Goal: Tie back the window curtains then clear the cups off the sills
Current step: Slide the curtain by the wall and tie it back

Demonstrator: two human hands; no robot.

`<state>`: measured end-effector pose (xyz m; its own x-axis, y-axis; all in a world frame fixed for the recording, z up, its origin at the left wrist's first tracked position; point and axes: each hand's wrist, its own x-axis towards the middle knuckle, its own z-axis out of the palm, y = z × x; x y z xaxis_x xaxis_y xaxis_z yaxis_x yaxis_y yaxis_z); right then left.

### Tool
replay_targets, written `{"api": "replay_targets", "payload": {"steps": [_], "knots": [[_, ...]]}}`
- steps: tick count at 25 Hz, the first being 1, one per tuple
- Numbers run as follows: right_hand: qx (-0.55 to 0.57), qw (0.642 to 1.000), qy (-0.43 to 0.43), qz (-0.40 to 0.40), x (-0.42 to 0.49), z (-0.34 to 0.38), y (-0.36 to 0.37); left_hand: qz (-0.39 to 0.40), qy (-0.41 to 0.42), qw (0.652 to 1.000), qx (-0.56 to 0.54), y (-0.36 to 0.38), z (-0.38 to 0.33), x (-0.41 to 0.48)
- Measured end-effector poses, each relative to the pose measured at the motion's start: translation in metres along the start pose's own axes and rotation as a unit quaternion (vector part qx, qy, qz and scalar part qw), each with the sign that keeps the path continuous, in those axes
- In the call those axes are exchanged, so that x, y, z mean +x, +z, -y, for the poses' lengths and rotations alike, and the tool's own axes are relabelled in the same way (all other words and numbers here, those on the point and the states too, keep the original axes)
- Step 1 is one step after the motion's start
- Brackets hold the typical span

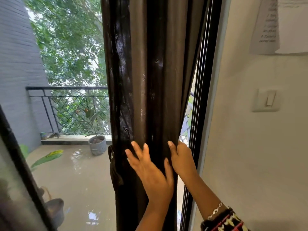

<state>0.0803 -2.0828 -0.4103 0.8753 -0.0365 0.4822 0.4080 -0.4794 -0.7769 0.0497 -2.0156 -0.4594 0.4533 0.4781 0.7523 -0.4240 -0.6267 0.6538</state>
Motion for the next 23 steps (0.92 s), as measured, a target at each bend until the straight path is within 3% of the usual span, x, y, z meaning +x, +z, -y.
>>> {"api": "replay_targets", "payload": {"steps": [5, 11, 15, 18, 20, 23], "knots": [[0.009, 1.000, 0.004, 0.017, -0.001, 0.003, 0.001, 0.067, -0.054, 0.992, -0.087, -0.001, 0.014, 0.025], [0.062, 0.995, 0.012, 0.082, -0.003, 0.005, 0.009, 0.168, -0.071, 0.980, -0.077, 0.012, 0.014, 0.013], [0.035, 0.997, 0.014, 0.064, 0.001, 0.006, 0.019, 0.156, 0.017, 0.986, -0.052, 0.011, 0.021, 0.008], [-0.013, 0.999, -0.001, 0.042, 0.003, 0.006, 0.023, 0.050, 0.122, 0.990, 0.050, 0.002, 0.033, 0.006], [-0.025, 0.999, 0.006, 0.043, 0.003, 0.006, 0.023, -0.009, 0.084, 0.994, 0.072, -0.005, 0.036, 0.012], [-0.043, 0.998, 0.004, 0.040, 0.003, 0.008, 0.024, -0.017, -0.038, 0.999, 0.016, -0.012, 0.039, 0.030]]}}
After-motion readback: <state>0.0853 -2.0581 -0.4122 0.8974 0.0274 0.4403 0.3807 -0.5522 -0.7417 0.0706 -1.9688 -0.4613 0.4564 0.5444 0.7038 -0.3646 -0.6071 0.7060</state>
